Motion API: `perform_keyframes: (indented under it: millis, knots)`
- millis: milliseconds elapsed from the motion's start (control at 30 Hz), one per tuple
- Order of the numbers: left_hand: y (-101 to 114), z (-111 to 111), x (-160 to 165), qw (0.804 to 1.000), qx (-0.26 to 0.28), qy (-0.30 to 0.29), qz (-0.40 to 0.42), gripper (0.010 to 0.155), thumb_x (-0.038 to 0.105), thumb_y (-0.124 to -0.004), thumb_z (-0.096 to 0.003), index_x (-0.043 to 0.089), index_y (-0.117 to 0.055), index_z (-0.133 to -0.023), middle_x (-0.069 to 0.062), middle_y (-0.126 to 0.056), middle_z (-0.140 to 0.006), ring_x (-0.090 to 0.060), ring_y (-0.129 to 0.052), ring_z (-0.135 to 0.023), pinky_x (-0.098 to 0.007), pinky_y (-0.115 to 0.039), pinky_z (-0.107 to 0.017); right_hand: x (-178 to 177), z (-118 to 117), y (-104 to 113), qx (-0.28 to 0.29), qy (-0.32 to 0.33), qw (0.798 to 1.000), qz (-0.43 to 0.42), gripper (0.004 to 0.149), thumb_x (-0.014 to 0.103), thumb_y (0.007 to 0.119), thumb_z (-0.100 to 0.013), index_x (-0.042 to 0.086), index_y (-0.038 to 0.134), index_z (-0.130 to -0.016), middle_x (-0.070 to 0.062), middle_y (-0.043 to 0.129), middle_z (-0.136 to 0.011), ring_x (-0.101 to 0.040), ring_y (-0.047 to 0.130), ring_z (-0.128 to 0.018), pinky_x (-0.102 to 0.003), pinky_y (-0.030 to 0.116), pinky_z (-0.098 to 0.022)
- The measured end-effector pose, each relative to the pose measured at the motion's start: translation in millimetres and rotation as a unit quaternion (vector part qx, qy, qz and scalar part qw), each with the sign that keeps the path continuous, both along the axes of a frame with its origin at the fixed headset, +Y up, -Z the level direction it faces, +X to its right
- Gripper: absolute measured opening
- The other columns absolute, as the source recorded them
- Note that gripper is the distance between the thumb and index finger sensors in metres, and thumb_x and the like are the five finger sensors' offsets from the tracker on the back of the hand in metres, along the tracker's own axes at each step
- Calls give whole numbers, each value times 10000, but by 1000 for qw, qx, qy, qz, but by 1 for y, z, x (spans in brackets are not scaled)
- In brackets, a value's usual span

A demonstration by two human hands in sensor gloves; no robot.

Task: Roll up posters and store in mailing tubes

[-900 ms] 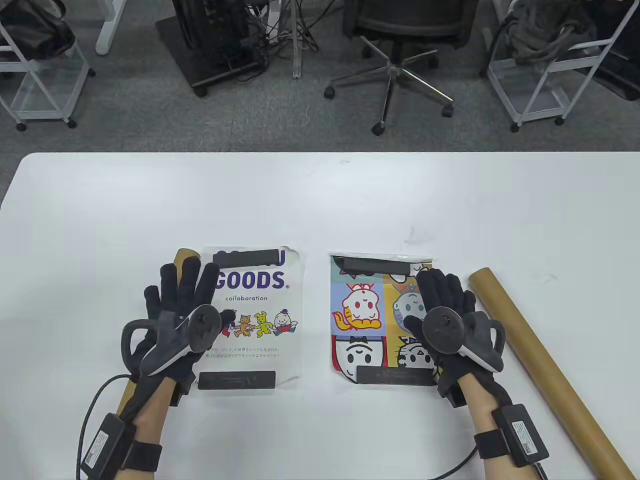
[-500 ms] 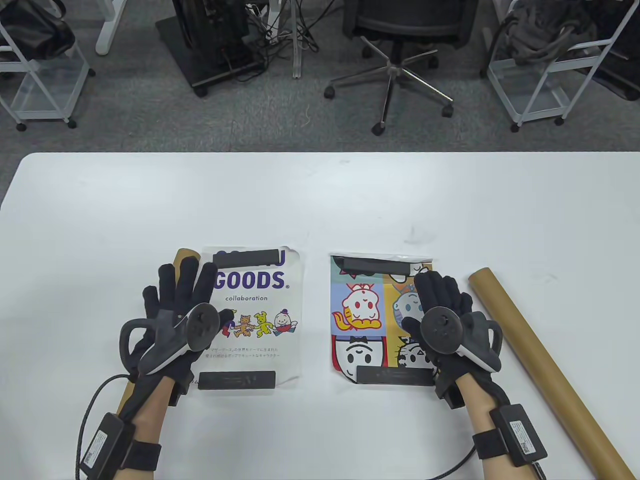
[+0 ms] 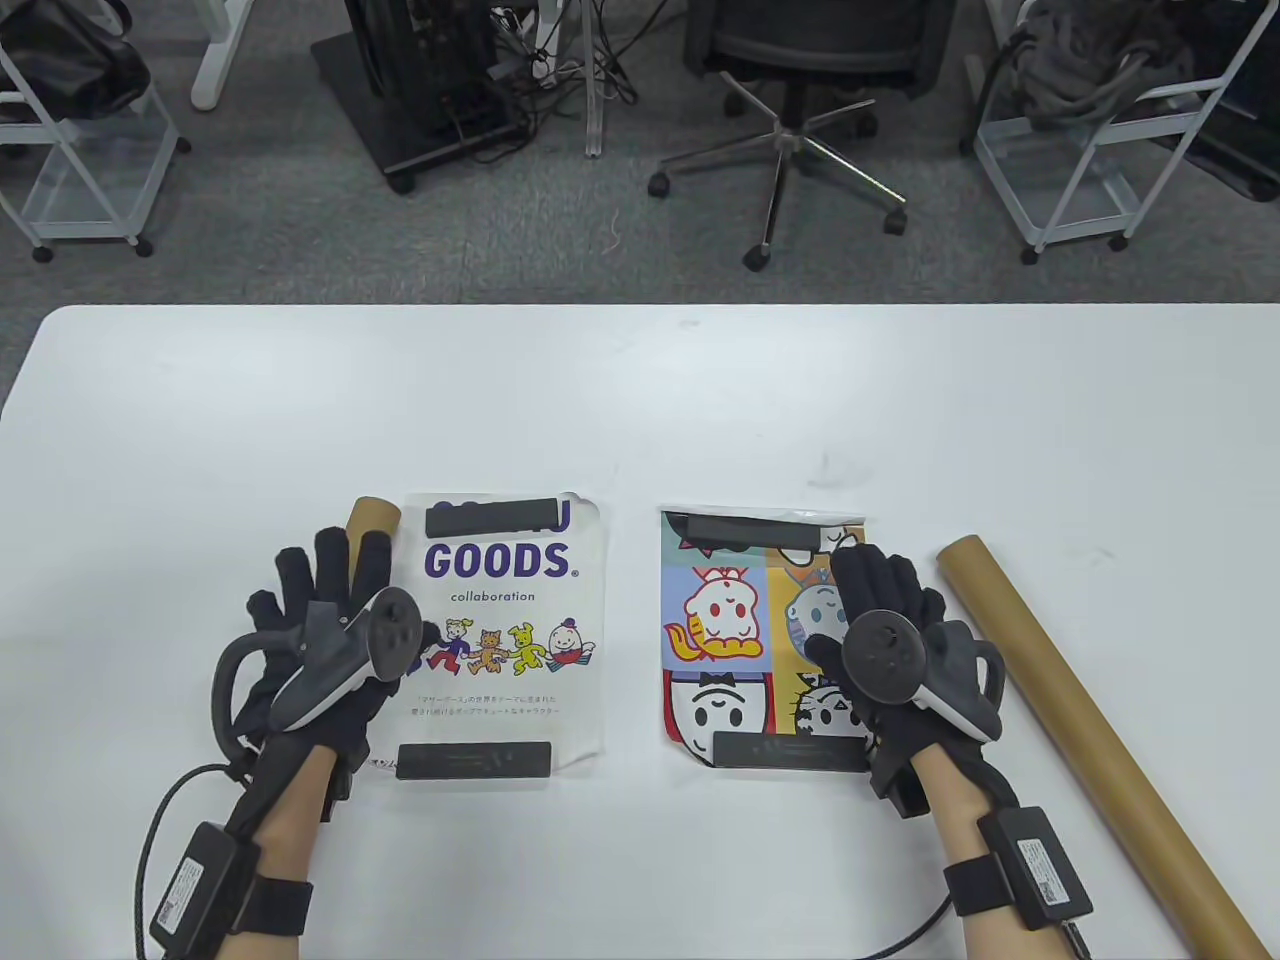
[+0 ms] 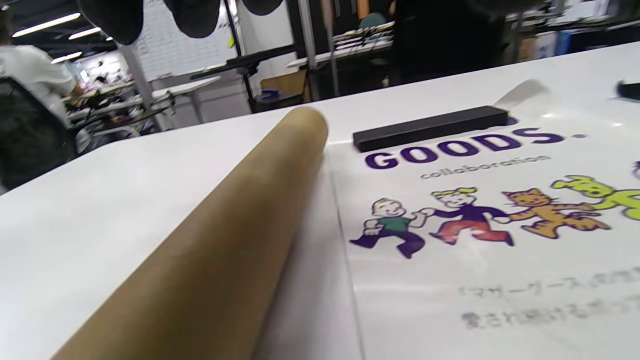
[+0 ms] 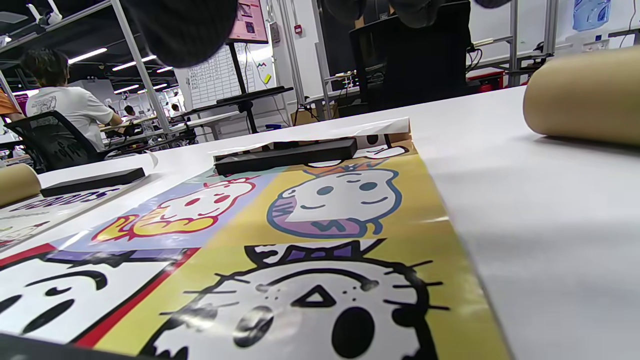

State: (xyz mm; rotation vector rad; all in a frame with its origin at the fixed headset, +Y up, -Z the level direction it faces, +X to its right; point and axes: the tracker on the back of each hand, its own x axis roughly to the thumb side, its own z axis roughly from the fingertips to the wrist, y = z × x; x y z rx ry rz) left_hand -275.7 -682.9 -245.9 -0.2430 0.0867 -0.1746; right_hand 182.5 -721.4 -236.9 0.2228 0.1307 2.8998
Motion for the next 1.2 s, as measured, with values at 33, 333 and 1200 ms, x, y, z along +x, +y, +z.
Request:
perform_keyframes:
  millis: [33, 333, 1200]
  knots:
    - [-2, -2, -4, 1000, -6, 15, 4, 944, 695, -476, -531, 196, -62, -1218, -222, -157, -1326, -556, -337, -1202, -728, -437, -834, 0, 0, 0, 1, 1, 1000, 2, 835, 422, 654, -542, 62, 163, -1114, -279, 223, -1199, -601, 308, -1043, -757, 338, -680]
    - [-24, -12, -36, 985, -95, 141, -5, 996, 685, -533, -524, 119, -109, -1225, -234, -271, -1328, -542, -482, -1181, -697, -541, -827, -1, 0, -1, -4, 7, 1000, 5, 821, 418, 657, -542, 72, 185, -1117, -270, 252, -1203, -600, 328, -1045, -755, 349, -683]
    - [-34, -19, -40, 980, -131, 153, -5, 916, 614, -710, -517, 124, -365, -1210, -117, -733, -1080, -385, -917, -864, -571, -827, -707, 3, -3, -1, -12, 1, 1000, -14, 810, 417, 657, -542, 57, 217, -1120, -283, 290, -1199, -607, 363, -1042, -757, 380, -681]
